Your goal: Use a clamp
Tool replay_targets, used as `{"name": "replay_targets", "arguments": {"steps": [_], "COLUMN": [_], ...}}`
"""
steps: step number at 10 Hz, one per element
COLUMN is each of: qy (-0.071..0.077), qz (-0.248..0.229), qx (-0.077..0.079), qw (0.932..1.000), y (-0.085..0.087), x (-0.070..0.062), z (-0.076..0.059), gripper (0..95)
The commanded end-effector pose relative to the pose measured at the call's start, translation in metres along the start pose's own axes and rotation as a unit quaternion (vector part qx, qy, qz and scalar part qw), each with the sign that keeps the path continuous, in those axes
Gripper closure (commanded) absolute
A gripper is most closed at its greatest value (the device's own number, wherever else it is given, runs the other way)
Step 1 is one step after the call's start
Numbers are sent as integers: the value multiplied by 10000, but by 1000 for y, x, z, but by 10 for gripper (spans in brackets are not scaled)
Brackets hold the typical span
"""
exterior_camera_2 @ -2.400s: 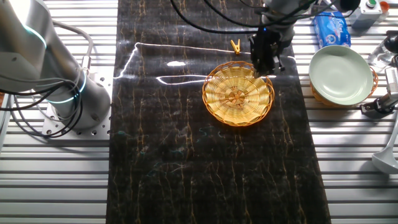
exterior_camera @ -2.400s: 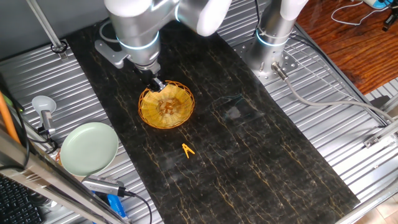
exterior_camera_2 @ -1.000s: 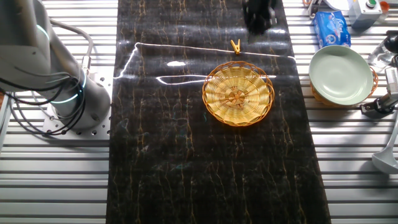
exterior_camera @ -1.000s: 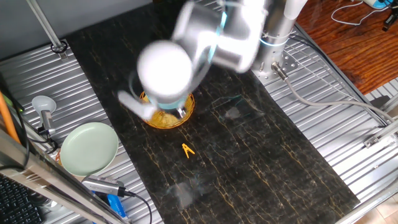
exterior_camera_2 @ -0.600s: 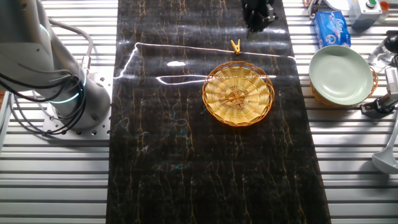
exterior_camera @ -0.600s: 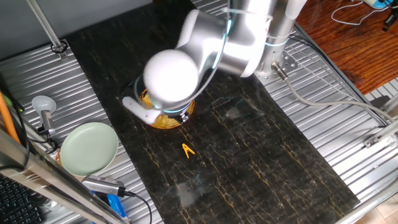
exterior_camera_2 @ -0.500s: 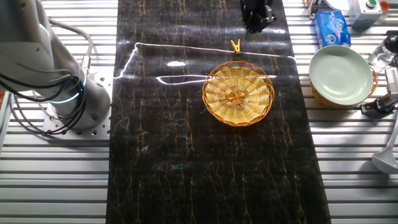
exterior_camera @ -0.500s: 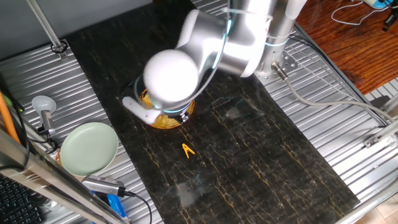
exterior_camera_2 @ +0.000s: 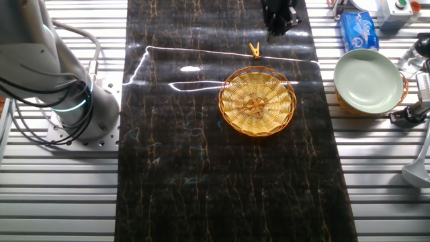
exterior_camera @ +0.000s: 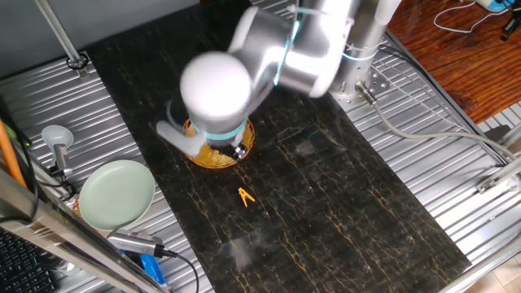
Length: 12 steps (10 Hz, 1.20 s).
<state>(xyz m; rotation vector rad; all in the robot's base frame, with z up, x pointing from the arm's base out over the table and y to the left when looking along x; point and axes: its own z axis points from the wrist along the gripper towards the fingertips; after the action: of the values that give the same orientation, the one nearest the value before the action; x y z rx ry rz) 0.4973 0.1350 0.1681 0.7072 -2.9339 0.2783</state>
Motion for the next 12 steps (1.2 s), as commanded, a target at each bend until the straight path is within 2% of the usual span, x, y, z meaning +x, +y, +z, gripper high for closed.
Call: {"name": "replay_targets", "arguments": {"steps": [1, 3, 5, 6, 7, 10, 11, 12], "qy": [-31, -32, 46, 5, 25, 188, 284, 272], "qz": [-27, -54, 79, 85, -38, -262, -318, -323], "qx": [-156, -187, -262, -440, -510, -630, -657, -685], "qw": [9999, 9998, 9996, 9990, 9987, 9975, 9969, 9968], "y": [2, 2, 2, 2, 2, 2, 2, 2], "x": [-3, -3, -3, -3, -3, -3, -3, -3], "z": [0, 0, 0, 0, 0, 0, 0, 0], "gripper": [950, 950, 950, 950, 950, 950, 950, 950]}}
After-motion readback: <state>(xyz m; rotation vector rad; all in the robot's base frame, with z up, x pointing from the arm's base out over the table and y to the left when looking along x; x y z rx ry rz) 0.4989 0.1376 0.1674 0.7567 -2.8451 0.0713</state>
